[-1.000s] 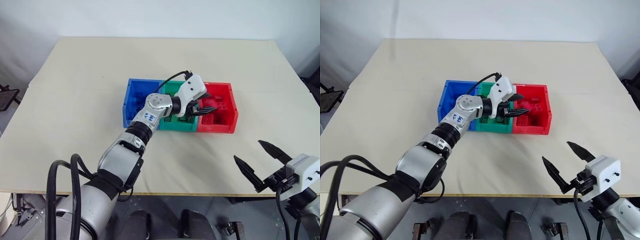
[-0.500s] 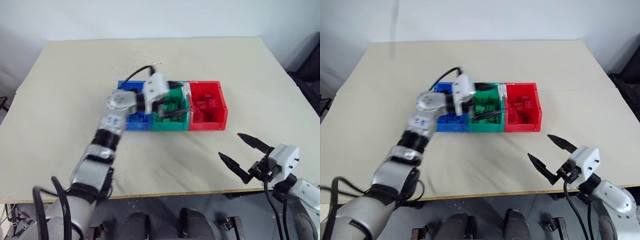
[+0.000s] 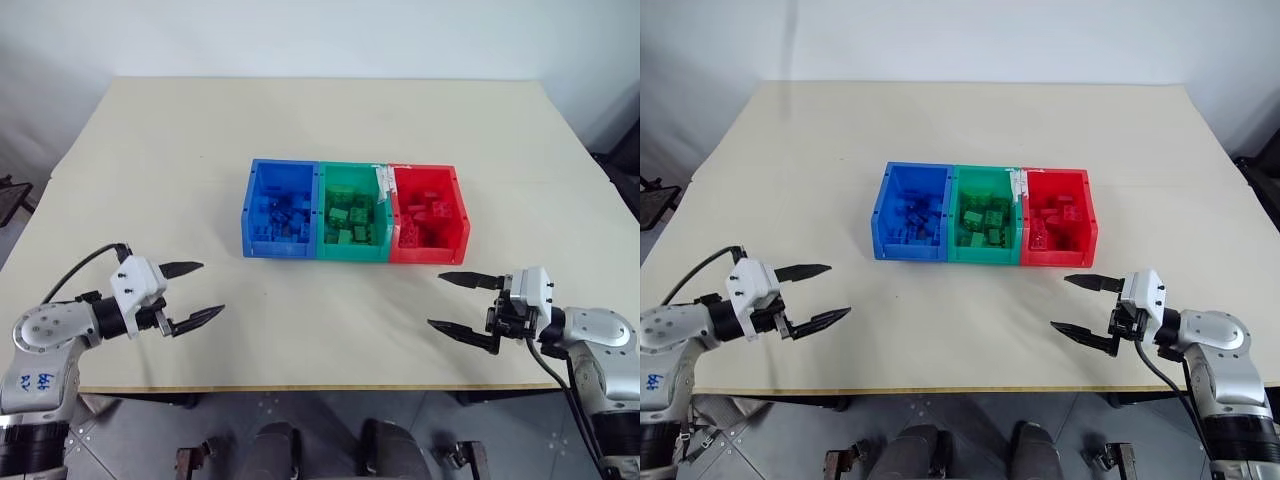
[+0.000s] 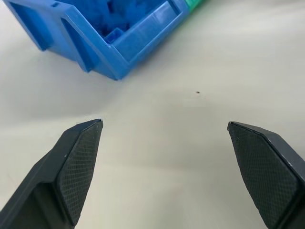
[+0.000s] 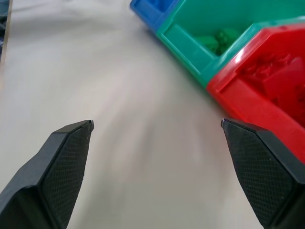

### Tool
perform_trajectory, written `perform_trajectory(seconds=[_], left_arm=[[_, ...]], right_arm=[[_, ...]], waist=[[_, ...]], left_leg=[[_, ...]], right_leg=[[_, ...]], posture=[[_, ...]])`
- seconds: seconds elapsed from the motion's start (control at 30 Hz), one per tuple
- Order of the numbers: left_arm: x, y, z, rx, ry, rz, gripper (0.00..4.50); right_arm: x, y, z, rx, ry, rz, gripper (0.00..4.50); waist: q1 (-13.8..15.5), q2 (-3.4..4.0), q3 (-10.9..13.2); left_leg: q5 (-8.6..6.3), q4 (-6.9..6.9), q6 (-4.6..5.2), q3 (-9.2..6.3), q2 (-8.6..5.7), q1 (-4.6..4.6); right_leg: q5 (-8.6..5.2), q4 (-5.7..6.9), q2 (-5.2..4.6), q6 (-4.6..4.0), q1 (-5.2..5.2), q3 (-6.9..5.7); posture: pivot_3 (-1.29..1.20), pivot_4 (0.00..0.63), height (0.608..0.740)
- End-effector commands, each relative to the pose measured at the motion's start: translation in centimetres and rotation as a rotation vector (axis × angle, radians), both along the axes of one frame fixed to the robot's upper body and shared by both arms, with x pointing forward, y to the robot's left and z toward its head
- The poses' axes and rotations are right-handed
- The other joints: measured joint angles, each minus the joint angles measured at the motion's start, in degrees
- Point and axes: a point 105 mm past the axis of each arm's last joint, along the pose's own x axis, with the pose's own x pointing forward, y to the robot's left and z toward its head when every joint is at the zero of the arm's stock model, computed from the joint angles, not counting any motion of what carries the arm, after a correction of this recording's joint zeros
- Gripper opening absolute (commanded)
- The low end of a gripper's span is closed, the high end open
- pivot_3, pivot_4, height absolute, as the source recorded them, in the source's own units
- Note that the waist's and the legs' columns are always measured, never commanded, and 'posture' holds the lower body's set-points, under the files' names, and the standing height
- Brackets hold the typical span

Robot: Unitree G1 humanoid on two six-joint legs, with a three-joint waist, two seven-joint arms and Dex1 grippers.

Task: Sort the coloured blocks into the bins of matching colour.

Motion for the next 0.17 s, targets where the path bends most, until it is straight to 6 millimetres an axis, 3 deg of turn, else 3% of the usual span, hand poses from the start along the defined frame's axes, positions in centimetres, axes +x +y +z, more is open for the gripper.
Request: perform_trajectory(seconds=[0.03, 0.17], left_arm=[[0.5, -0.5, 1.3, -0.016, -0.09, 0.035, 4.47], [0.7, -1.5, 1.3, -0.055, -0.113, 0.042, 4.47]], right_arm=[[0.1, -1.0, 0.4, -0.017, -0.041, -0.005, 4.5], [0.5, -1.9, 0.3, 0.008, -0.06, -0.072, 4.5]], waist=[[-0.3, 0.01, 0.0], [-0.5, 0.01, 0.0]], left_leg=[[0.0, -0.01, -0.01, 0.0, 0.01, 0.0], [-0.02, -0.07, -0.06, 0.07, 0.04, 0.01]], right_leg=[[0.0, 0.01, 0.01, 0.0, -0.01, 0.0], [0.0, 0.03, 0.06, -0.01, -0.07, -0.04]], posture=[[0.0, 0.15, 0.74], [0.0, 0.15, 0.74]])
